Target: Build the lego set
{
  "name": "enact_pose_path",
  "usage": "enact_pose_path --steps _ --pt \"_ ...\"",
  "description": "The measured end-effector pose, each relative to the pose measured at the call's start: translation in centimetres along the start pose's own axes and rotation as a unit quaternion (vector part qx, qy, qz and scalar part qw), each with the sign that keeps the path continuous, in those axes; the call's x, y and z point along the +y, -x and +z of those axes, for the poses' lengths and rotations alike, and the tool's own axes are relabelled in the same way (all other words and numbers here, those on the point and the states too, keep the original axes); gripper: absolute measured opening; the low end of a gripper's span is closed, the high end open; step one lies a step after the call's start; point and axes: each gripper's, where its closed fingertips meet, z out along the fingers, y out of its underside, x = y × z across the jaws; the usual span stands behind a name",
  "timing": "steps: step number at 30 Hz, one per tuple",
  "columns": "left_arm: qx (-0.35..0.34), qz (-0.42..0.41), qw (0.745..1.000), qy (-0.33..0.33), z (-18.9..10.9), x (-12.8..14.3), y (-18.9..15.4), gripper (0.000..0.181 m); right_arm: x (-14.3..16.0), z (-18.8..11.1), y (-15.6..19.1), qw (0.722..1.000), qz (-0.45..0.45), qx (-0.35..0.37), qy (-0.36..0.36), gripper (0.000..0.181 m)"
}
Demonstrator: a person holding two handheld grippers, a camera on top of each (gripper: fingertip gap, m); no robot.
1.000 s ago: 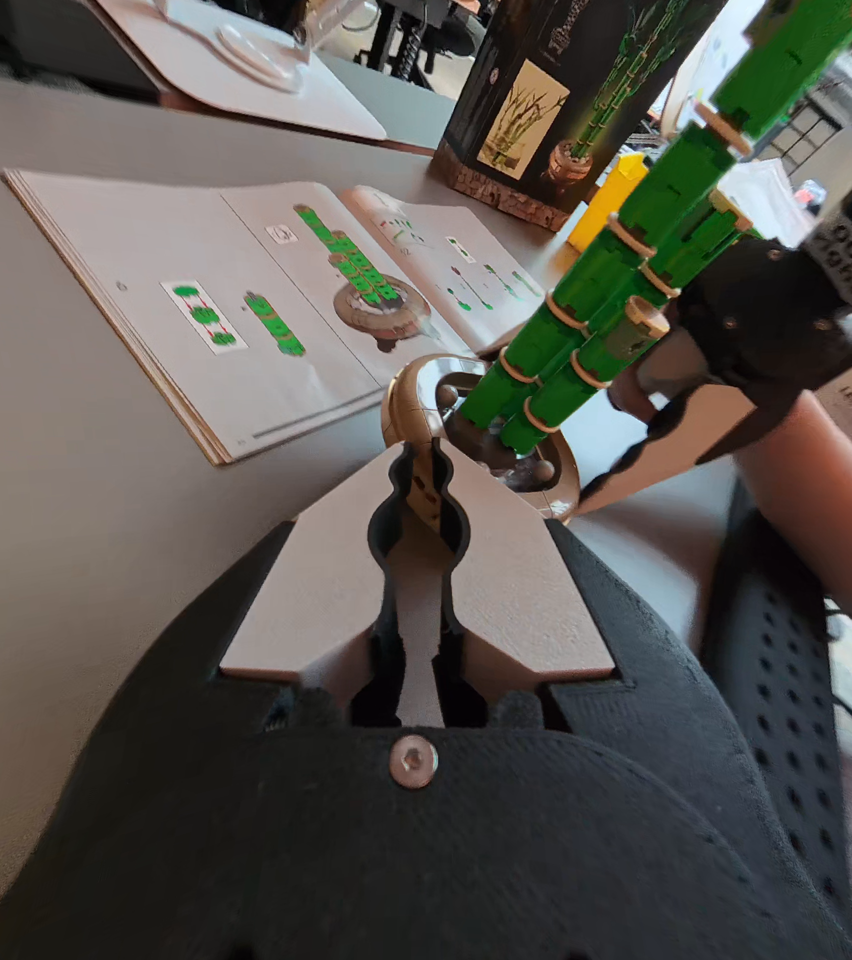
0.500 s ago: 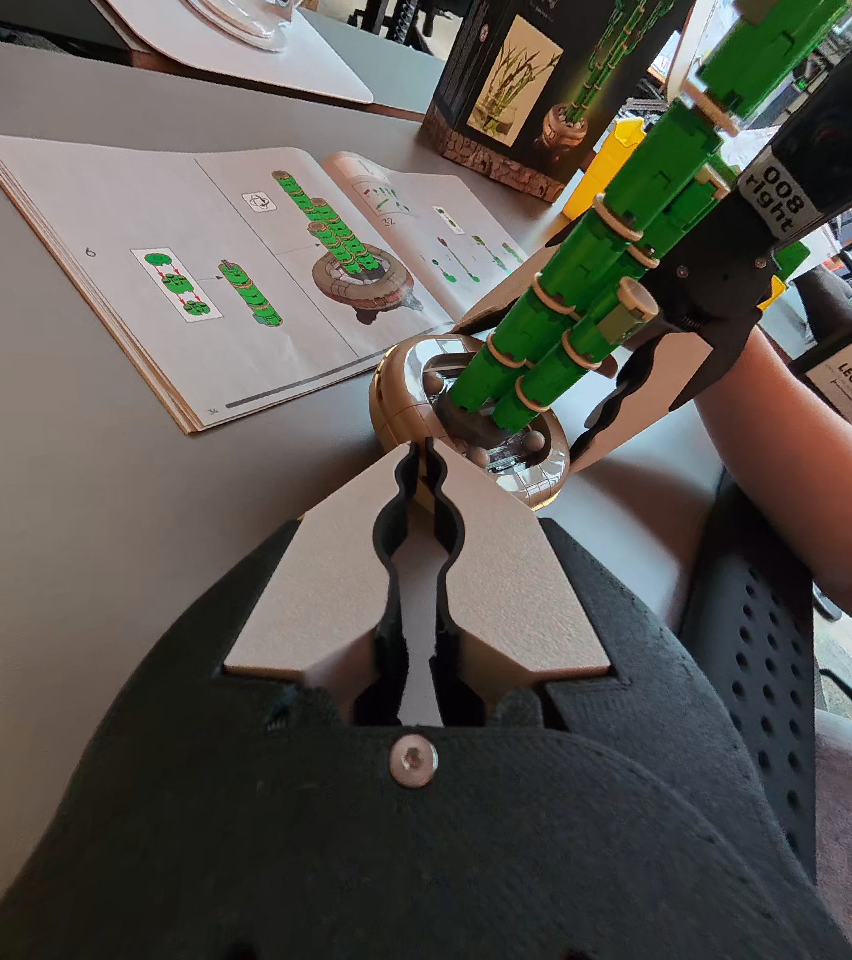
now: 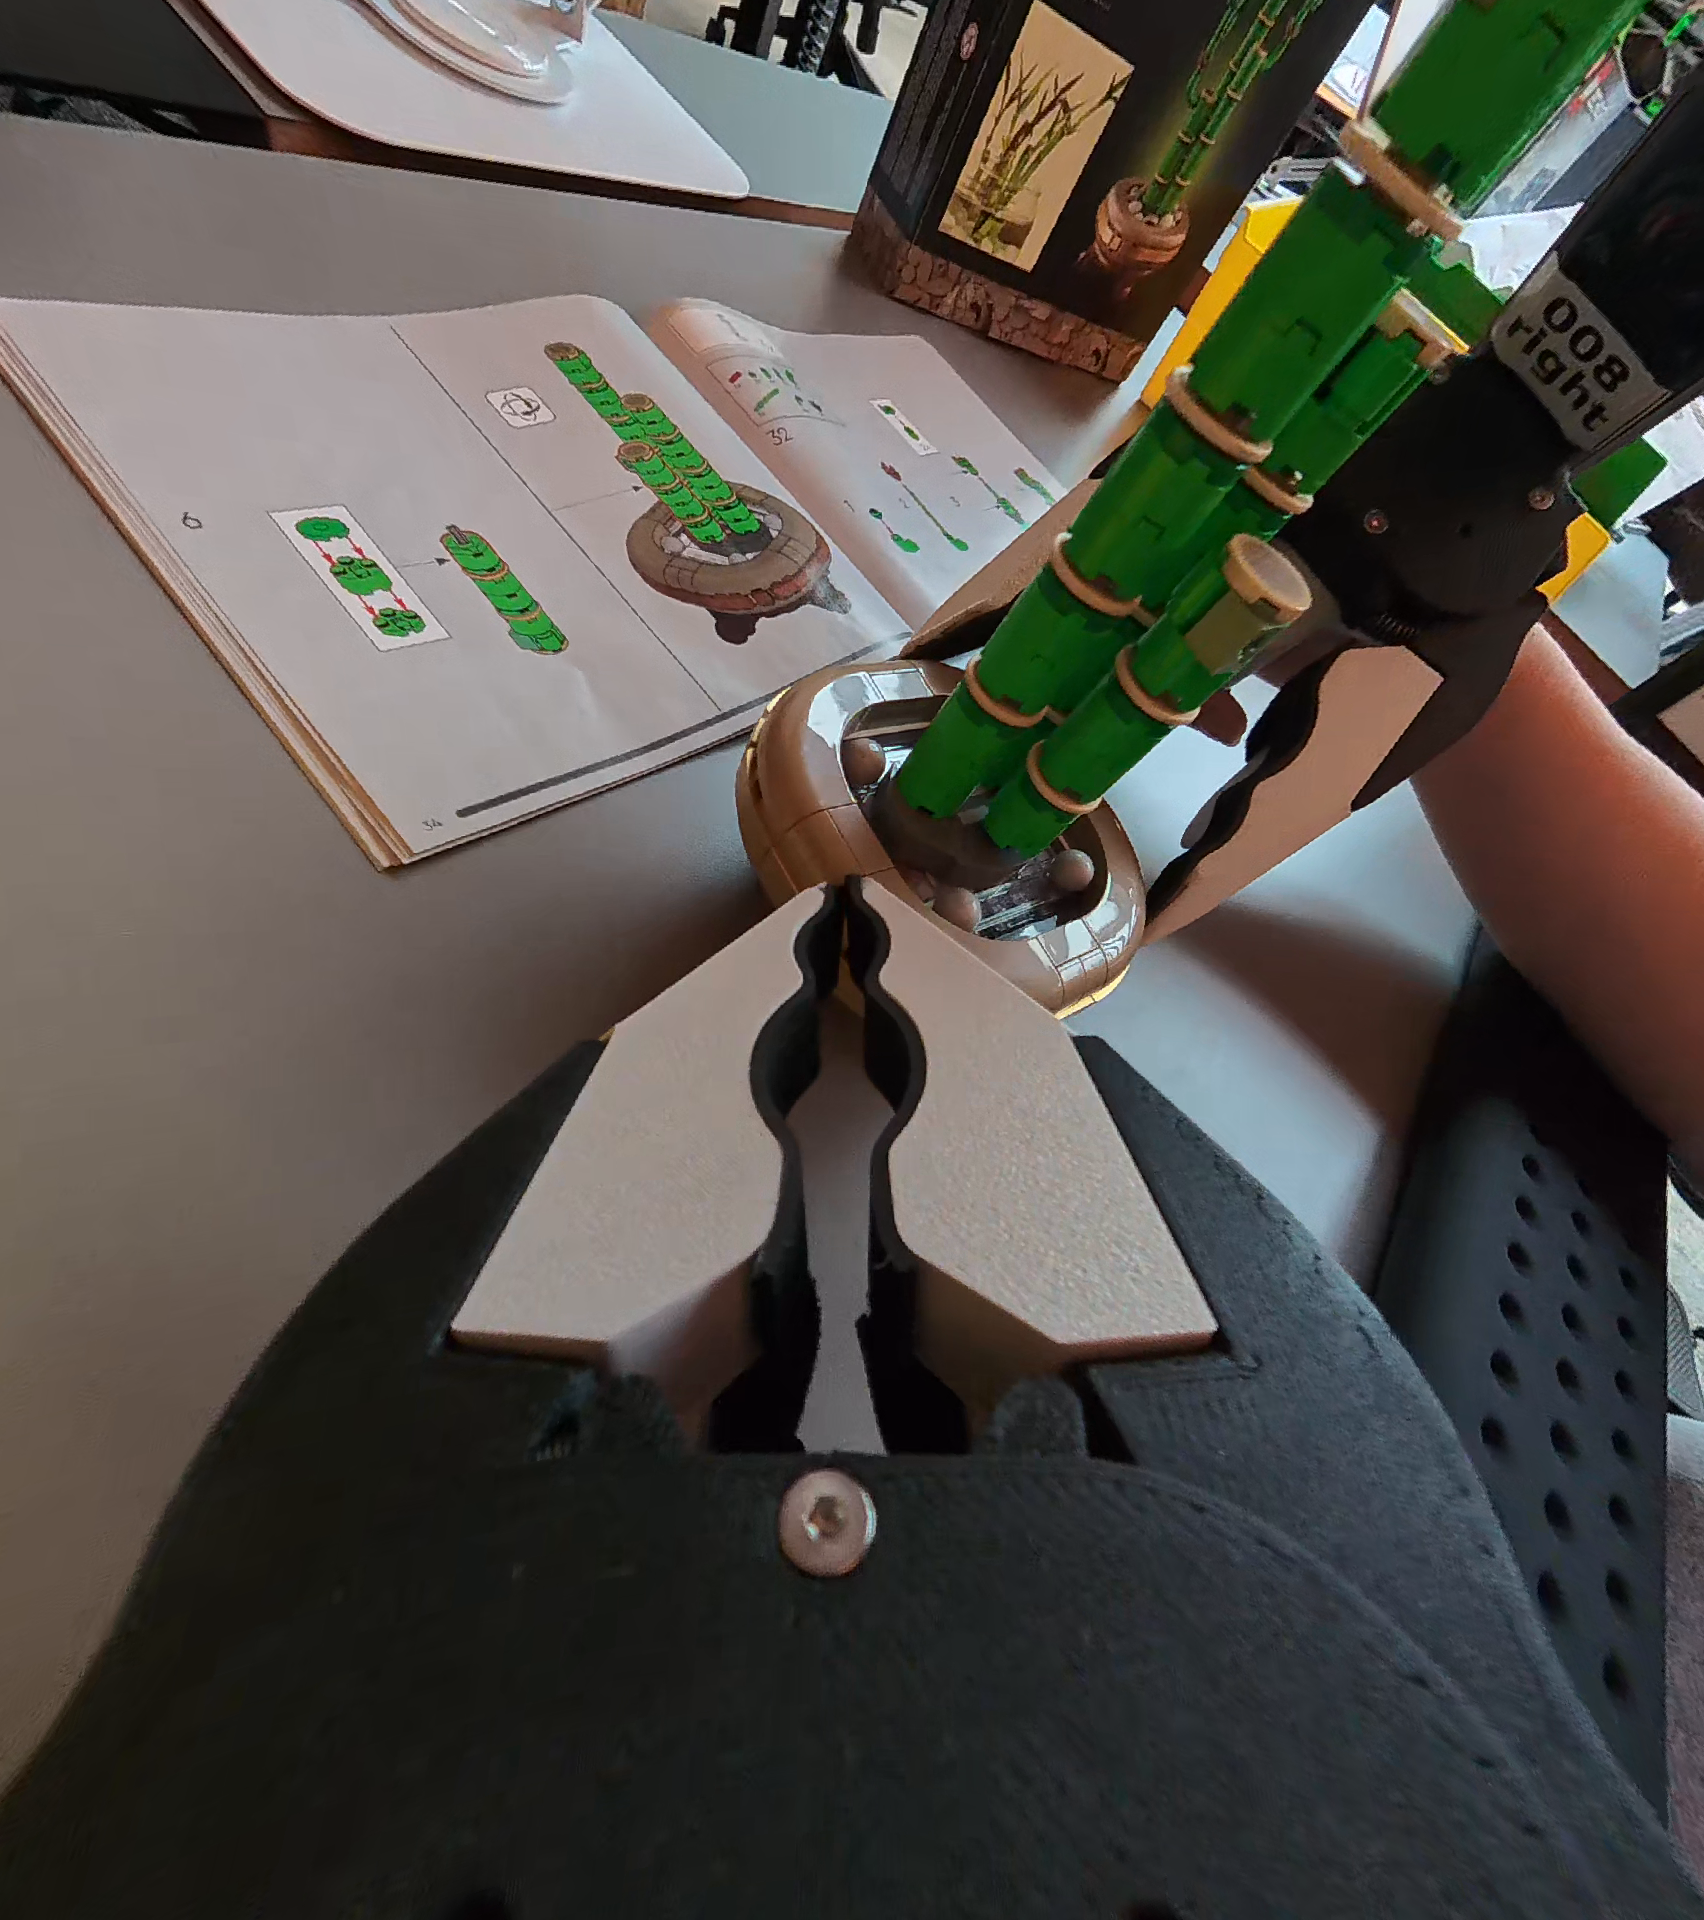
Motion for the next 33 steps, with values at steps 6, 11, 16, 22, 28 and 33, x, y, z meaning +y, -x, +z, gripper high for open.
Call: enact_pose_path --steps 6,11,16,22,28,33 --pt "0.002 0.000 1.000 0.000 0.00 0.00 -0.01 0.000 -0.01 0.03 0.02 1.000 0.002 0.001 -0.002 0.088" --pt "0.002 0.000 1.000 0.000 0.01 0.00 -0.02 0.000 -0.01 0.04 0.02 1.000 0.004 0.001 -0.004 0.088" --pt "0.003 0.000 1.000 0.001 0.00 0.00 -0.02 0.000 -0.01 0.04 0.02 1.000 0.004 0.002 -0.004 0.088" --pt "0.005 -0.003 1.000 -0.001 0.01 0.00 -0.01 0.000 -0.03 0.04 0.04 1.000 0.006 0.003 -0.005 0.088" --pt "0.006 -0.003 1.000 -0.004 0.01 -0.02 0.01 0.000 -0.08 0.08 0.05 1.000 0.008 0.006 -0.007 0.089" --pt "0.005 0.011 1.000 -0.004 0.07 -0.12 0.02 0.000 -0.15 0.19 0.08 1.000 0.011 0.023 -0.013 0.090"
